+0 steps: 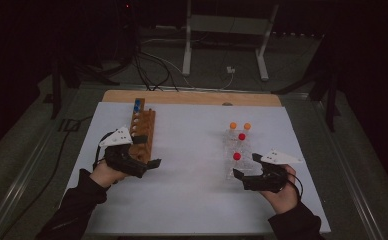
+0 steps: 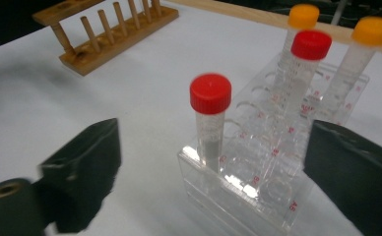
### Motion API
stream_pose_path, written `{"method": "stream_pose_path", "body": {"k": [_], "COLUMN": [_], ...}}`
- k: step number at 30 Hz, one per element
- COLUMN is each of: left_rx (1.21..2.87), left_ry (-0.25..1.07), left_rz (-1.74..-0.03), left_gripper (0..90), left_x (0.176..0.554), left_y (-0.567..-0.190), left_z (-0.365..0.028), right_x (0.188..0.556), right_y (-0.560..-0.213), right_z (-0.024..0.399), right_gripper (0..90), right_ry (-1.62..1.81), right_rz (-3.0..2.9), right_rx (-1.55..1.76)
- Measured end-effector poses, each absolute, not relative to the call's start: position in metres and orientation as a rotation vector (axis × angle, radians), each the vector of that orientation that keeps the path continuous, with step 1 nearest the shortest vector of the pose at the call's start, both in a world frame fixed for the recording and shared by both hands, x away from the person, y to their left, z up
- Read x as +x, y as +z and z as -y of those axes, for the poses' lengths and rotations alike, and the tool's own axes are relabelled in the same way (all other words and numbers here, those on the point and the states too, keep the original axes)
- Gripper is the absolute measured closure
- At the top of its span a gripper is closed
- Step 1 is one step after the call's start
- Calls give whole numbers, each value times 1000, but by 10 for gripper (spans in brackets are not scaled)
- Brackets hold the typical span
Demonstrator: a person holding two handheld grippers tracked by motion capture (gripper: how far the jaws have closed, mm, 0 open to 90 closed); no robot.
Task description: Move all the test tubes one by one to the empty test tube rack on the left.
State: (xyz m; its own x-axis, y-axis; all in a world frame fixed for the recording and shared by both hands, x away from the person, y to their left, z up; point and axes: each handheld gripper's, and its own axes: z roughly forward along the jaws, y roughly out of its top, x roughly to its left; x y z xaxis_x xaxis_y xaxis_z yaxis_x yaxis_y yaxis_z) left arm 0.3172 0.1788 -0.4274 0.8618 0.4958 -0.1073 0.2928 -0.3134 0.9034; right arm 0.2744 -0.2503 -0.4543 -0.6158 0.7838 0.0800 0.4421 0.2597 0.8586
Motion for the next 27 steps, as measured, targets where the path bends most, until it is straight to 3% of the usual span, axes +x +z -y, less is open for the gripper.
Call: {"method": "stream_pose_path", "body": {"k": [5, 16, 17, 21, 27], "left_rx": [1922, 1934, 1935, 1938, 1951], "left_ry": [220, 208, 208, 204, 190], "left_rz": [-571, -549, -550, -547, -557], "left_gripper": [12, 12, 12, 12, 12], "left_x": [315, 312, 312, 312, 315], "left_y": [-428, -429, -429, -430, -435], "left_z": [-176, -172, -172, -171, -168], "right_x": [278, 288, 289, 290, 288], "right_y": [-460, -467, -467, -467, -457], "right_z": [245, 234, 233, 231, 232], "right_gripper": [220, 500, 576, 734, 745], "right_ry": [1264, 1207, 1199, 1176, 1182], "right_rz": [-2178, -2198, -2205, -2223, -2208], "right_rx": [1122, 1090, 1090, 1079, 1054]}}
